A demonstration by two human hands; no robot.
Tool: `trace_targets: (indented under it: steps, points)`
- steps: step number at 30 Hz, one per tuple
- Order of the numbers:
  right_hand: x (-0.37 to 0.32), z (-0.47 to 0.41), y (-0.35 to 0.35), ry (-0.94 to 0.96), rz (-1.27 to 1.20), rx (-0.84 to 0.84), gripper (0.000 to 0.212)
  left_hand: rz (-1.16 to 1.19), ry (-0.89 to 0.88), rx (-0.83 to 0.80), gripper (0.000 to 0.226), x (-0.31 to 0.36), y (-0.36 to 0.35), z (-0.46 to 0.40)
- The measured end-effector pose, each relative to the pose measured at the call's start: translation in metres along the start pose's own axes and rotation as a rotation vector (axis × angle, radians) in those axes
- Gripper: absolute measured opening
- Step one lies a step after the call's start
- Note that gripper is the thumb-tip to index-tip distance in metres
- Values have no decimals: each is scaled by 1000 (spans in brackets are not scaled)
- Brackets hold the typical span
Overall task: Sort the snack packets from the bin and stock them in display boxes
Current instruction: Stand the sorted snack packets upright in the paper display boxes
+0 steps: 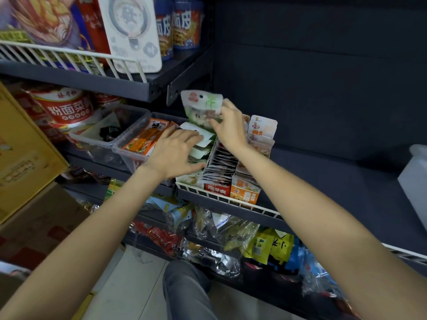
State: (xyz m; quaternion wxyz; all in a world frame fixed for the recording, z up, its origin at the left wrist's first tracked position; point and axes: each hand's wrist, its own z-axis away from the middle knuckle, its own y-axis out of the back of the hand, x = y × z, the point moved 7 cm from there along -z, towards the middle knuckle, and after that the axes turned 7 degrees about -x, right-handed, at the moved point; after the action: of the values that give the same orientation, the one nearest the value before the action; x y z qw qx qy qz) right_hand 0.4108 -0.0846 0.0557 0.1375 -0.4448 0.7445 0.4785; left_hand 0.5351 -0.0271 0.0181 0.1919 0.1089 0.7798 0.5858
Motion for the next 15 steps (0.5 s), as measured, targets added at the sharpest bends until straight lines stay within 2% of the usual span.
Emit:
trace_targets:
  steps: [2, 4, 8, 11, 13, 15]
  points:
    - [11, -2, -5, -47, 295, -73, 21, 12, -2, 15, 75, -2, 4, 1]
    - [13, -4, -4, -43, 446, -100, 25, 18, 3, 12, 71, -5, 8, 0]
    - [-10, -17, 4, 63, 402, -97, 36, 29, 34, -17, 69, -12, 12, 0]
    - [-19, -24, -2, 118, 507, -144, 18, 48, 54, -24, 63, -14, 12, -1]
    - [-11, -24, -14, 88, 594, -213, 16, 71, 61, -18, 60, -14, 13, -1]
    - [-1, -23, -20, 29, 604, -225, 23, 92, 63, -10, 56, -13, 13, -2]
